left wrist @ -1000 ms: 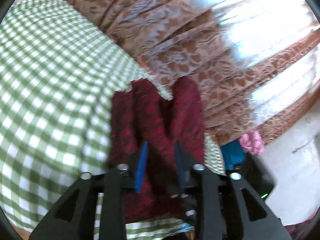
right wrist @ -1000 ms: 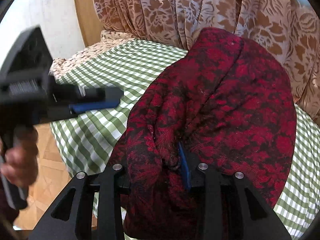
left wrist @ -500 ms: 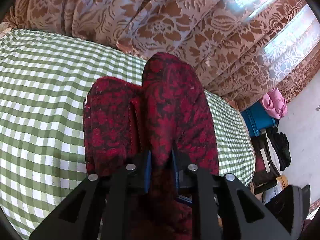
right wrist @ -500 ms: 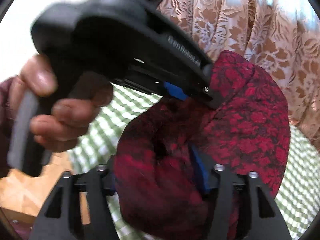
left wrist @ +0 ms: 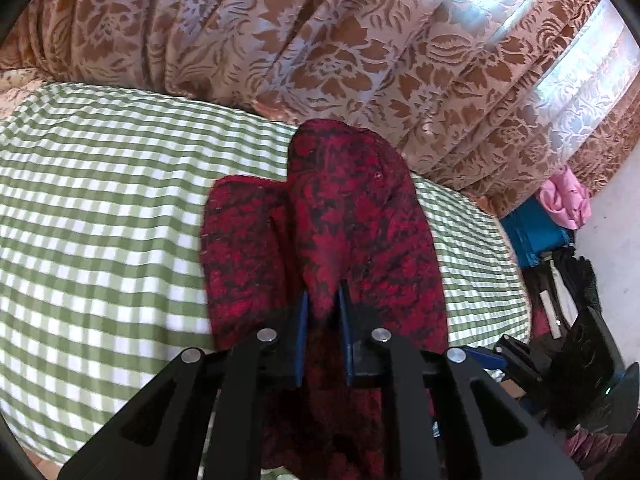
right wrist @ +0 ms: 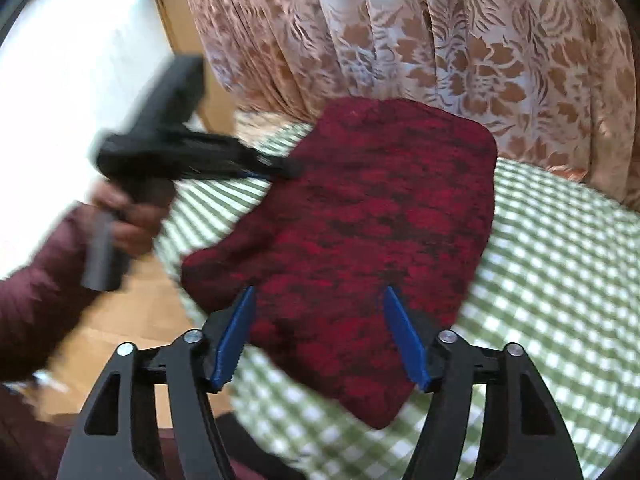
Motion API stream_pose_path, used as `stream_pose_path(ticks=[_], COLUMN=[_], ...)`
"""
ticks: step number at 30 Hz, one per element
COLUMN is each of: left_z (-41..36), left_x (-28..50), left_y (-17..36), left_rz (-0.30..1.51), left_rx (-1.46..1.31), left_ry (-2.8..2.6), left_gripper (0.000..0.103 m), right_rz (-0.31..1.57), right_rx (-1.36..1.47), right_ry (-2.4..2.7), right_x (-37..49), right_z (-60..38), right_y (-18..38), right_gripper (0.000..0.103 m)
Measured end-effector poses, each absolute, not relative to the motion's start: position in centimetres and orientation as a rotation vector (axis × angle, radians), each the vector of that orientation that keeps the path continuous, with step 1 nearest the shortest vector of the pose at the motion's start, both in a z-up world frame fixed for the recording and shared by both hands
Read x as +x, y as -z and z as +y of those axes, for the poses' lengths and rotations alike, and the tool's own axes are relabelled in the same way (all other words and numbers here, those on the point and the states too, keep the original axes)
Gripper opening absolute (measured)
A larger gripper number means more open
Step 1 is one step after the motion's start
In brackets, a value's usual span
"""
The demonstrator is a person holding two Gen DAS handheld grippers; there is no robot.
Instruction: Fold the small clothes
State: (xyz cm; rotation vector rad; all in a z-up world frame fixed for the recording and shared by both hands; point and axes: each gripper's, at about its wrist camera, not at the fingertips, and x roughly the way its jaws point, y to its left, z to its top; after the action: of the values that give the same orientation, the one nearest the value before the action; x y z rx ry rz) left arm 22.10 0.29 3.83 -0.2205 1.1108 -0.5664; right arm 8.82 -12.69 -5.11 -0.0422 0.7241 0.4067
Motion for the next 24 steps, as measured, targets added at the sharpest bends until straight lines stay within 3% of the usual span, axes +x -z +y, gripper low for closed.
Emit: stream_pose_path(ticks=[2,7,11,13,15,20,22,23,24], left_z=[1.2,5.1,7.9,7.9,6.9,2.9,1.6,0.8,0.3], left_x=[22.0,22.3,21.3,21.2,21.4,22.6,23.2,23.5,23.5], left_y=[-3.4,0.9,-0.8,-2.3,-3.1,-2.6,-1.8,-1.2,-1.0], left_rz=[1.124,1.247,1.138,1.071,1.028,1.035,1.060,1.078,1.086], left_rx=[-0.193,-0.201,-0.369,-0.416,-0.417,-0.351,-0.329,-0.315,-0.300], left_ry=[0.497,0.260,0.339,0.404,0.442,0.515,0.528,0.538,0.549], left_gripper=[0.000,0.000,0.001,0.028,0.043,0.046,0.044,0.037,0.019], right_rz=[0.733,0.782,0.770,0.767,0.768,0.772,0.768,0.766,0.763], right_rx=[-0.118,-0.244,-0.291,-0.279,-0.269,-0.263,-0.262,-0.264,-0.264], right_ry=[-0.384,-0.300,-0.301,-0.319,-0.329,-0.328,-0.332,-0.332,-0.332], right_x=[9.9,12.7,13.1,12.9,12.9,12.6,12.4,12.4,12.3], right_z=[-10.3,-6.1,-4.8,-5.3,-5.6,-5.4,-5.3,-5.3,-5.4], right_y=[6.3,10.5,11.6,11.6,11.7,11.5,11.5,11.5,11.5], right_gripper=[0.060,0.059,0.059,0.059,0.059,0.059,0.059,0.059,0.059])
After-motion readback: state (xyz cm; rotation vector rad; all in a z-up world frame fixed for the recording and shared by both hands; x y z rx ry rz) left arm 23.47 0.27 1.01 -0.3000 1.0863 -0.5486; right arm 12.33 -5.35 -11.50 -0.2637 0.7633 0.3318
